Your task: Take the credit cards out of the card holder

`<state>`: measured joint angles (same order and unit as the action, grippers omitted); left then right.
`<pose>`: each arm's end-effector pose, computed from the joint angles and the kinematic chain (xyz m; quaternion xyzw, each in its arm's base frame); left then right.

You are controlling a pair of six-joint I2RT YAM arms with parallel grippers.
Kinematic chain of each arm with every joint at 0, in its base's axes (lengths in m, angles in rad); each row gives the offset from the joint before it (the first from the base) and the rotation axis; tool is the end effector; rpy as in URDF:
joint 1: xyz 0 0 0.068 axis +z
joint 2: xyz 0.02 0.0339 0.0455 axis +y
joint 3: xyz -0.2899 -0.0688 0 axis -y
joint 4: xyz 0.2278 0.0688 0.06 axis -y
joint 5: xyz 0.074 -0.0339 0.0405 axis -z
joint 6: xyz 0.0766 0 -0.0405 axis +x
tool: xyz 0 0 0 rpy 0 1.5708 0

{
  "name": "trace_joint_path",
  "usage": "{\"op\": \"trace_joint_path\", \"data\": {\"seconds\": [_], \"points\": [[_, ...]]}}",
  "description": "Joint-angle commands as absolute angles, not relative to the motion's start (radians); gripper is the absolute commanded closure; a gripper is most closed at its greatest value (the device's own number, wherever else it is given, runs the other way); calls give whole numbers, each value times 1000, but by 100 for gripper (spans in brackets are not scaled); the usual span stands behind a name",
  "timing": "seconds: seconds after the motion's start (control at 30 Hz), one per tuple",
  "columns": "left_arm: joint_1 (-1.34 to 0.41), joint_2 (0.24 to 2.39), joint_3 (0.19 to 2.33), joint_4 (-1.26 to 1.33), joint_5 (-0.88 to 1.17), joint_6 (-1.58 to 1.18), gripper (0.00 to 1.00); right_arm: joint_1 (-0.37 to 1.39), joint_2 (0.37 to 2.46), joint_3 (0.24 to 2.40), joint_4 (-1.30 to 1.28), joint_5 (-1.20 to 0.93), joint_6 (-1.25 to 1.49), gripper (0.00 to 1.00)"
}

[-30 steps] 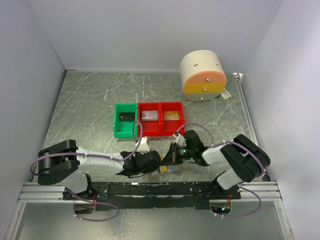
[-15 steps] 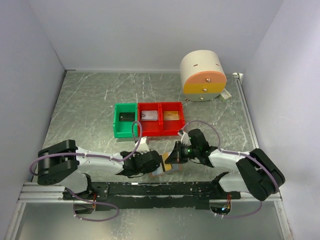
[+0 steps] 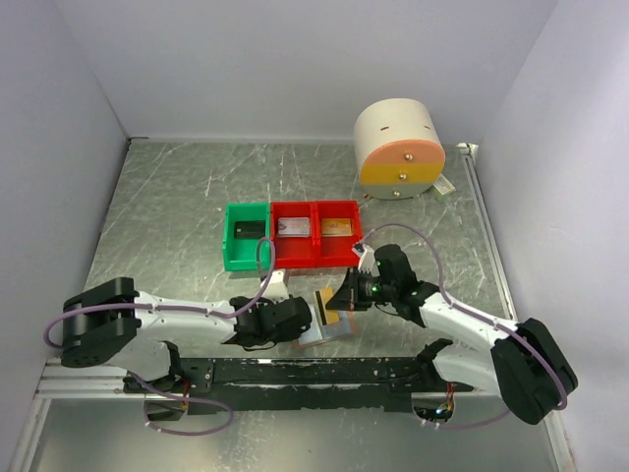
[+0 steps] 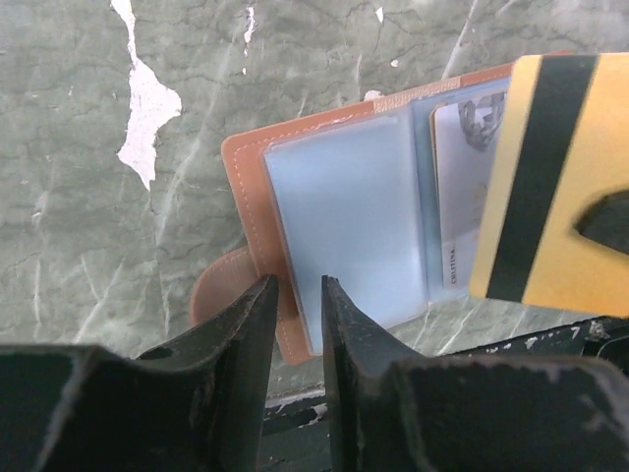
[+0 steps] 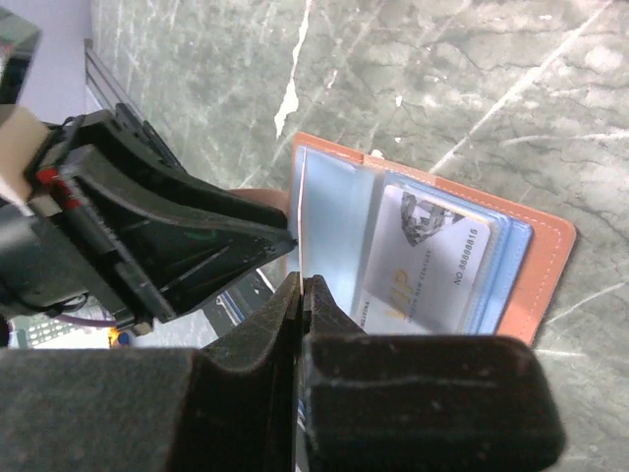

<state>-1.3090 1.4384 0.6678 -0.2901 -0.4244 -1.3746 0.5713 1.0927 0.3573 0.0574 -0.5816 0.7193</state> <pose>0.0970 -0.2403 0.1597 -0.0841 0.9437 -0.1939 0.2545 0.1482 0.1453 0.1760 -0.0596 0.8709 0.4554 0.1749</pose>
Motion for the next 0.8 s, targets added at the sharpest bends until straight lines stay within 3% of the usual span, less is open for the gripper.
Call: {"op": "trace_joint_path", "data": {"seconds": [0.0,0.2,0.37,0.6,0.77], "points": [[-1319,1388,702,-355,-448,-1327,62,583,1151,355,58,-586,721,100],[-1316,1317,725,-392,-471,-1296,53,621,1271,357,91,-569,726,100],[-1240,1251,751,-434,-437,-1214,45,621,1190,429,-10,-526,687,100],[-1070,1154,792,-475,-350,-1035,29,619,989,605,-227,-216,550,100],[-901,1051,839,-562,-311,-909,11,617,925,704,-168,-15,412,100]]}}
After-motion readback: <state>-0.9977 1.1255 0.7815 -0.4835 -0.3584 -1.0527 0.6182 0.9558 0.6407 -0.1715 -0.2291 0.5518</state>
